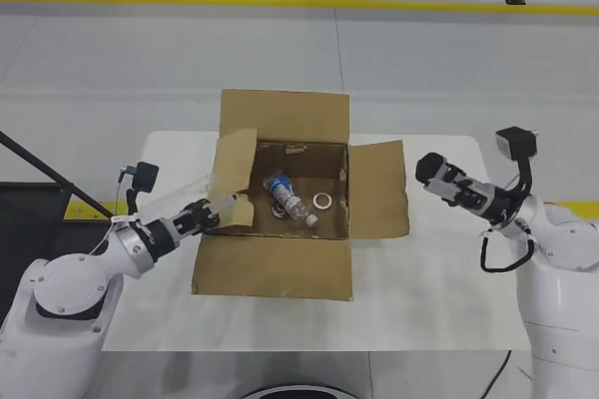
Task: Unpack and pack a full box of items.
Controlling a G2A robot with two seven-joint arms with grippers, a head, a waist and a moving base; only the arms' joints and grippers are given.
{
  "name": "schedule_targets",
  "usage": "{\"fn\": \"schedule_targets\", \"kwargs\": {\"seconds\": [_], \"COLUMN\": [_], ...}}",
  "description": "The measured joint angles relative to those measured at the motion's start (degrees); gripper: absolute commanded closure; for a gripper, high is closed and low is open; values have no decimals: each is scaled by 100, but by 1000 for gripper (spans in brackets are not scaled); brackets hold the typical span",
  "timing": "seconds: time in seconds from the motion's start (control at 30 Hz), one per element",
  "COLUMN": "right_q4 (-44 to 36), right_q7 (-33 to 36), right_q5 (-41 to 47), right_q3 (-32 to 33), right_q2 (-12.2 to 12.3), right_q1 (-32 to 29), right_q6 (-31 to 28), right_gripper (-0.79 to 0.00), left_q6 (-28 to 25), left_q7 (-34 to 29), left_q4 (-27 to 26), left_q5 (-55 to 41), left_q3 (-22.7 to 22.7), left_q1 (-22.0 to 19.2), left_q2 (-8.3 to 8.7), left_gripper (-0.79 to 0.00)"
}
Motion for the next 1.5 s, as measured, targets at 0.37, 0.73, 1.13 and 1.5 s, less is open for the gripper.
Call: {"fn": "schedule_targets", "kwargs": {"seconds": [0.37,0.73,1.13,1.5], "right_q4": [1202,1238,439,795], "right_q7": [251,225,-52,-357], "right_q5": [63,132,563,328], "right_q3": [-456,-1517,-2672,-4073], "right_q2": [244,488,745,581], "right_q1": [370,728,1105,1993], "right_q6": [250,224,-53,-357], "right_gripper": [-785,-785,-785,-785], "left_q6": [335,483,464,95], "left_q7": [-53,40,170,321], "left_q4": [344,488,412,2], "left_q5": [96,148,58,-750], "left_q3": [445,573,561,-563], "left_q1": [-487,-580,-528,206], "left_q2": [15,35,57,107], "left_gripper": [-785,-785,-785,-785]}}
